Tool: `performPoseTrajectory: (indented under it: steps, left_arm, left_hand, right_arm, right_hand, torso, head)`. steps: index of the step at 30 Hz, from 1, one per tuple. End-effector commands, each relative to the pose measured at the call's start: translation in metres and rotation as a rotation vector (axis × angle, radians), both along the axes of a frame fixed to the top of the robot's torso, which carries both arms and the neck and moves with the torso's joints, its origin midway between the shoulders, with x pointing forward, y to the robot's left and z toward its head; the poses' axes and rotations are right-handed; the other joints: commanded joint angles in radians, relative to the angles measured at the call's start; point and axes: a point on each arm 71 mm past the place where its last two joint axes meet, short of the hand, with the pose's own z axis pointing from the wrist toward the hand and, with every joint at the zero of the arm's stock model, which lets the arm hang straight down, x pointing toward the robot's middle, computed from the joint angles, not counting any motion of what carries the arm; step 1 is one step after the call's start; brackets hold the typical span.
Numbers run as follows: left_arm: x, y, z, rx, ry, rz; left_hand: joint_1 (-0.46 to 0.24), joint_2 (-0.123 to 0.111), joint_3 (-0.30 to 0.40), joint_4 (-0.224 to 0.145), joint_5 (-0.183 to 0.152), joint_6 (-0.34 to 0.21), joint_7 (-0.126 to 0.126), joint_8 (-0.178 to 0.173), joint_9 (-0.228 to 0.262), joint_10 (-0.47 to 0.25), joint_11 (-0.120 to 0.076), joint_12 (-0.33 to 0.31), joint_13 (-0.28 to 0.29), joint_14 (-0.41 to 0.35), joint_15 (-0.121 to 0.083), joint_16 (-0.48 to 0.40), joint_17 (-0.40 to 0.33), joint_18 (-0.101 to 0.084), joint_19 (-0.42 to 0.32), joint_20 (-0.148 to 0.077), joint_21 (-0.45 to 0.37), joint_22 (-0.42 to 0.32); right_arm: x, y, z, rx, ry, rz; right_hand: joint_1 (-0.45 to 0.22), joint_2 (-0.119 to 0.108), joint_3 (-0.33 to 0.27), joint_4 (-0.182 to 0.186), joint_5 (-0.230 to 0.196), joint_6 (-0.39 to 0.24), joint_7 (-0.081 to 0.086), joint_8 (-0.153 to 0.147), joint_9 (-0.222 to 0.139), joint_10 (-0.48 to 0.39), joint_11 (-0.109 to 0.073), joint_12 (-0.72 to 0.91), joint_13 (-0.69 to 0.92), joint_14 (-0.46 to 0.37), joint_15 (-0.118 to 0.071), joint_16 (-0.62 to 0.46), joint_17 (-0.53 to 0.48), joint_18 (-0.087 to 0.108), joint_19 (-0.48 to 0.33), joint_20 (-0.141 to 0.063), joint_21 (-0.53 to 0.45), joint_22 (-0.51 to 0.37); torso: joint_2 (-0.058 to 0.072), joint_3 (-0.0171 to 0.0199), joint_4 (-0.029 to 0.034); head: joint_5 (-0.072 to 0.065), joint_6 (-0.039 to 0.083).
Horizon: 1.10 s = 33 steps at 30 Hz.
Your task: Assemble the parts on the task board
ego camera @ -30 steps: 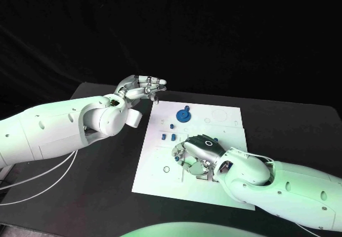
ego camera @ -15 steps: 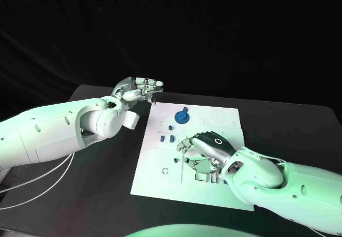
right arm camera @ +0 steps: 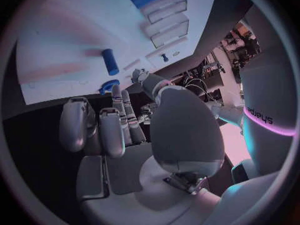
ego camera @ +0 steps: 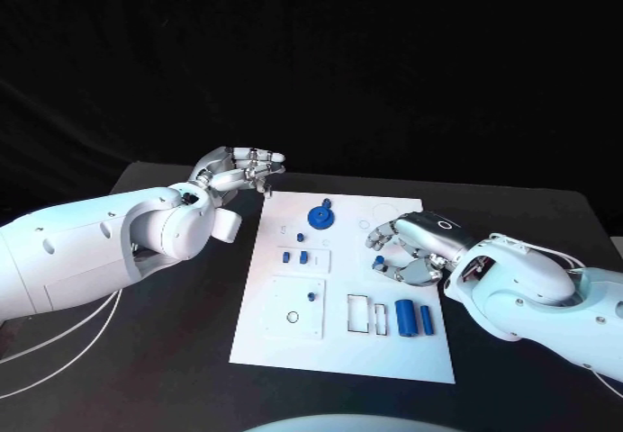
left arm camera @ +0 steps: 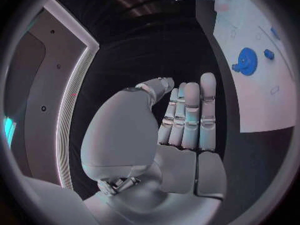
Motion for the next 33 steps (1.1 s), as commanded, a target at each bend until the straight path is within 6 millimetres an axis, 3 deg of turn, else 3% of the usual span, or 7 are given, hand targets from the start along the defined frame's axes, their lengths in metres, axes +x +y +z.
performPoseTrajectory:
  steps: [1, 12, 17, 20, 24, 33]
  left_arm:
    - [-0.001, -0.003, 0.001, -0.014, -0.001, -0.021]
    - [0.0, -0.001, 0.001, -0.013, -0.001, -0.019]
    - [0.0, -0.001, 0.001, -0.012, -0.001, -0.018]
    - [0.0, -0.001, 0.001, -0.012, 0.0, -0.017]
    - [0.0, 0.0, 0.001, -0.012, 0.001, -0.018]
    - [0.0, 0.0, 0.001, -0.011, 0.004, -0.019]
  left_hand:
    - [0.0, 0.008, 0.0, -0.006, 0.004, -0.005, 0.0, -0.005, -0.001, -0.008, 0.002, 0.005, 0.001, 0.0, 0.006, -0.005, -0.001, 0.006, 0.005, 0.003, -0.006, -0.001]
    - [0.0, 0.008, 0.0, -0.006, 0.004, -0.005, 0.0, -0.005, -0.001, -0.008, 0.002, 0.005, 0.001, 0.0, 0.006, -0.005, -0.001, 0.006, 0.005, 0.003, -0.006, -0.001]
    - [0.0, 0.008, 0.0, -0.006, 0.004, -0.005, 0.0, -0.005, -0.001, -0.008, 0.002, 0.005, 0.001, 0.0, 0.006, -0.005, -0.001, 0.006, 0.005, 0.003, -0.006, -0.001]
    - [0.0, 0.008, 0.0, -0.006, 0.004, -0.005, 0.0, -0.005, -0.001, -0.01, 0.002, 0.005, 0.001, 0.0, 0.006, -0.005, -0.001, 0.006, 0.005, 0.004, -0.006, -0.001]
    - [-0.001, 0.009, 0.0, -0.005, 0.004, -0.005, 0.001, -0.005, -0.001, -0.011, 0.002, 0.006, 0.002, 0.0, 0.006, -0.005, -0.001, 0.006, 0.005, 0.004, -0.006, -0.001]
    - [-0.002, 0.01, 0.0, -0.004, 0.004, -0.005, 0.001, -0.005, -0.001, -0.012, 0.003, 0.006, 0.002, 0.0, 0.007, -0.005, -0.001, 0.006, 0.005, 0.004, -0.007, -0.001]
  right_arm:
    - [0.0, -0.002, -0.006, -0.062, 0.076, 0.027]
    - [0.005, 0.0, -0.012, -0.095, 0.08, 0.03]
    - [0.007, 0.0, -0.013, -0.1, 0.07, 0.018]
    - [0.008, 0.0, -0.014, -0.1, 0.066, 0.015]
    - [0.01, 0.001, -0.015, -0.104, 0.058, 0.007]
    - [0.012, 0.002, -0.015, -0.112, 0.04, 0.003]
  right_hand:
    - [0.01, 0.002, -0.013, 0.002, 0.006, -0.003, -0.004, -0.007, -0.001, -0.01, -0.001, 0.004, -0.002, 0.027, 0.005, -0.004, 0.0, 0.013, -0.007, 0.0, -0.004, 0.098]
    - [0.03, 0.021, -0.019, 0.003, 0.008, 0.009, -0.01, -0.006, 0.0, -0.001, -0.003, 0.019, -0.005, 0.026, 0.004, -0.006, -0.006, 0.01, 0.001, -0.001, 0.005, 0.103]
    - [0.052, 0.055, 0.017, 0.01, -0.051, 0.03, -0.005, -0.004, 0.0, 0.026, -0.007, 0.039, -0.014, 0.028, -0.001, -0.007, -0.006, 0.005, 0.019, -0.006, 0.029, 0.116]
    - [0.055, 0.063, 0.032, 0.013, -0.06, 0.047, -0.005, 0.001, 0.002, 0.041, -0.009, 0.046, -0.016, 0.029, -0.003, -0.006, -0.004, 0.002, 0.026, -0.007, 0.041, 0.122]
    - [0.064, 0.085, 0.075, 0.019, -0.114, 0.08, -0.008, 0.012, 0.007, 0.068, -0.015, 0.056, -0.022, 0.031, -0.008, -0.004, -0.002, -0.003, 0.039, -0.011, 0.064, 0.135]
    - [0.076, 0.102, 0.114, 0.016, -0.148, 0.102, -0.012, 0.02, 0.013, 0.091, -0.021, 0.063, -0.027, 0.033, -0.012, -0.001, 0.003, -0.007, 0.048, -0.016, 0.082, 0.146]
  torso:
    - [0.0, 0.0021, 0.0004]
    - [0.001, 0.0002, 0.0022]
    - [0.0, 0.0003, 0.0027]
    - [0.001, 0.0009, 0.0018]
    - [0.0, 0.0013, 0.001]
    - [0.001, 0.0019, 0.0013]
  head:
    - [-0.001, 0.002]
    - [0.002, 0.001]
    - [0.002, 0.001]
    - [0.003, 0.0]
    - [0.002, 0.0]
    - [0.0, -0.001]
